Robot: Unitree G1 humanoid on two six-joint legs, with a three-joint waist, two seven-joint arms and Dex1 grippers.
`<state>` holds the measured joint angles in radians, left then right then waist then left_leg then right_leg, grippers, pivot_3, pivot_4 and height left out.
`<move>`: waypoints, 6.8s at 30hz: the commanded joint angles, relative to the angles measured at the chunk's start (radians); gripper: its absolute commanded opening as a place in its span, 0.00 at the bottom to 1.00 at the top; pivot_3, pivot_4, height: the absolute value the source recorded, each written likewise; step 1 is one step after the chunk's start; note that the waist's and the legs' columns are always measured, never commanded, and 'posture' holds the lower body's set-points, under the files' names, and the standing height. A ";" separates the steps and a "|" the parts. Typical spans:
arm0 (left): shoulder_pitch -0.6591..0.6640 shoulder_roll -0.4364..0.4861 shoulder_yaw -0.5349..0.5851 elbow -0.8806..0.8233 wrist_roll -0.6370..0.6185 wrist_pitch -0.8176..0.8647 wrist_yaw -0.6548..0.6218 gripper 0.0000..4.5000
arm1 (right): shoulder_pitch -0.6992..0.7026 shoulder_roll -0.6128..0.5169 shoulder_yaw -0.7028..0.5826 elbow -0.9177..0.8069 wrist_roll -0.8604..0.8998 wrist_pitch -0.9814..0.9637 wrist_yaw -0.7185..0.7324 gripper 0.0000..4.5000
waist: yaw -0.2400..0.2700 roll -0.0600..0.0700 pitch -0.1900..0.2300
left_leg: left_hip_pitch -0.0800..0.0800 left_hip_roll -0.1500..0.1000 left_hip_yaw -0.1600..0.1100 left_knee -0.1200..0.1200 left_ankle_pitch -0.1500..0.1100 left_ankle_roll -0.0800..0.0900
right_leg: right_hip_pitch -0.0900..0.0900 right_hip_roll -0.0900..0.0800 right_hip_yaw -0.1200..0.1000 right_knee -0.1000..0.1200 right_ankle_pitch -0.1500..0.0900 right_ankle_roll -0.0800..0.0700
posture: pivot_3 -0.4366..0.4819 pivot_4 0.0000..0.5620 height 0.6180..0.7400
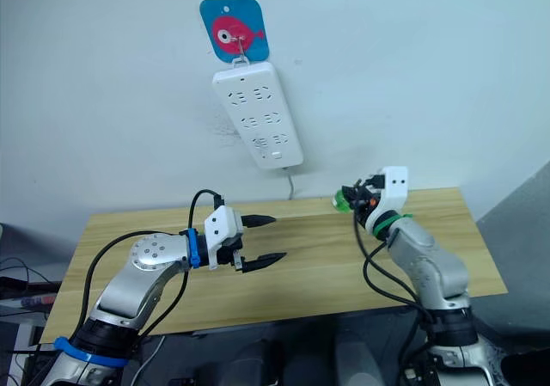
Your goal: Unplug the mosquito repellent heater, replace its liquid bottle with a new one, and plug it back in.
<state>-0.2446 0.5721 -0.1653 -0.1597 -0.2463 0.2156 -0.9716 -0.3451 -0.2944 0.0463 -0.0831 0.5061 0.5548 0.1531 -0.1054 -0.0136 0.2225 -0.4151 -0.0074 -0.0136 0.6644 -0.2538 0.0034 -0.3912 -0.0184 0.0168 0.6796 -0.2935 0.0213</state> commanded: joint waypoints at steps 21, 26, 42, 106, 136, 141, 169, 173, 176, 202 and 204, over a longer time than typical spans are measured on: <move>0.149 0.002 0.072 -0.221 -0.054 0.122 0.129 0.92 | -0.123 0.082 -0.067 0.635 -0.326 -0.597 0.114 0.77 | 0.025 0.000 0.020 | 0.001 0.000 0.000 0.000 0.000 0.000 | 0.001 -0.001 0.000 0.001 0.001 -0.001 | 0.41 0.47 1.00; 0.321 -0.051 0.194 -0.208 -0.016 0.062 0.290 0.95 | 0.067 -0.044 0.017 0.163 -0.302 -0.418 0.310 0.97 | 0.025 0.002 0.022 | 0.001 0.001 0.000 -0.002 0.000 0.000 | 0.000 -0.002 -0.001 0.000 0.000 -0.001 | 0.39 0.49 1.00; 0.304 -0.085 0.428 0.291 0.044 -0.130 0.468 1.00 | 0.122 -0.296 0.209 -0.339 -0.245 -0.095 0.636 0.97 | 0.052 -0.010 0.047 | 0.000 0.002 0.000 -0.001 0.001 -0.001 | -0.001 -0.005 -0.004 -0.001 -0.001 -0.005 | 0.40 0.55 1.00; -0.269 -0.001 -0.065 0.099 -0.029 0.052 -0.267 0.50 | -0.225 -0.149 0.275 -0.399 -0.124 0.292 0.564 0.38 | 0.015 -0.013 0.071 | -0.016 0.002 -0.007 0.003 0.002 -0.003 | -0.015 -0.010 -0.027 0.002 0.001 -0.006 | 0.29 0.50 1.00; -0.182 -0.124 0.046 0.120 -0.141 0.119 -0.112 0.99 | -0.178 -0.112 0.153 -0.424 -0.069 0.291 0.479 0.24 | 0.018 -0.013 0.070 | -0.016 0.002 -0.007 0.015 0.004 -0.006 | -0.015 -0.010 -0.027 0.016 0.001 -0.007 | 0.27 0.43 1.00; -0.200 -0.155 0.046 0.118 -0.160 0.143 -0.099 0.99 | -0.180 -0.112 0.153 -0.427 -0.063 0.296 0.472 0.24 | 0.018 -0.013 0.069 | -0.016 0.002 -0.007 0.015 0.005 -0.006 | -0.015 -0.010 -0.027 0.018 0.001 -0.007 | 0.26 0.42 1.00; -0.266 -0.041 -0.042 0.144 -0.115 -0.020 -0.331 0.49 | -0.282 -0.352 0.214 -0.310 0.030 0.200 0.935 0.46 | 0.019 -0.013 0.068 | -0.016 0.002 -0.008 0.016 0.006 -0.005 | -0.014 -0.009 -0.028 0.018 0.002 -0.008 | 0.28 0.43 1.00; -0.228 -0.072 -0.014 0.166 -0.086 -0.070 -0.239 0.49 | -0.239 -0.369 0.102 -0.306 -0.012 0.163 0.823 0.76 | 0.019 -0.013 0.068 | -0.016 0.002 -0.008 0.016 0.006 -0.005 | -0.014 -0.009 -0.028 0.018 0.002 -0.008 | 0.27 0.43 1.00; -0.203 -0.120 0.017 0.179 -0.038 -0.112 -0.102 0.49 | -0.155 -0.365 0.013 -0.393 0.013 0.190 0.740 0.77 | 0.021 -0.013 0.068 | -0.016 0.002 -0.008 0.016 0.006 -0.005 | -0.014 -0.009 -0.028 0.018 0.002 -0.008 | 0.27 0.43 1.00; -0.120 -0.208 0.009 0.071 -0.013 -0.092 0.090 0.49 | -0.035 0.039 0.247 -0.446 -0.309 0.075 0.209 0.31 | 0.018 -0.013 0.062 | -0.015 0.001 -0.008 0.015 0.008 -0.009 | -0.015 -0.009 -0.027 0.020 0.003 -0.007 | 0.27 0.40 1.00; -0.116 -0.198 0.010 0.064 -0.022 -0.087 0.077 0.49 | -0.035 0.027 0.244 -0.440 -0.303 0.063 0.236 0.24 | 0.018 -0.013 0.062 | -0.015 0.001 -0.008 0.015 0.008 -0.009 | -0.015 -0.009 -0.027 0.019 0.003 -0.007 | 0.27 0.39 1.00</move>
<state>-0.3702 0.3691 -0.1498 -0.0400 -0.2496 0.1386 -0.8729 -0.3723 -0.2611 0.3062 -0.5065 0.2096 0.6497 0.3773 -0.0877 -0.0262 0.2846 -0.4304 -0.0060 -0.0215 0.6798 -0.2458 -0.0053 -0.4058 -0.0272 -0.0102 0.6991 -0.2902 0.0146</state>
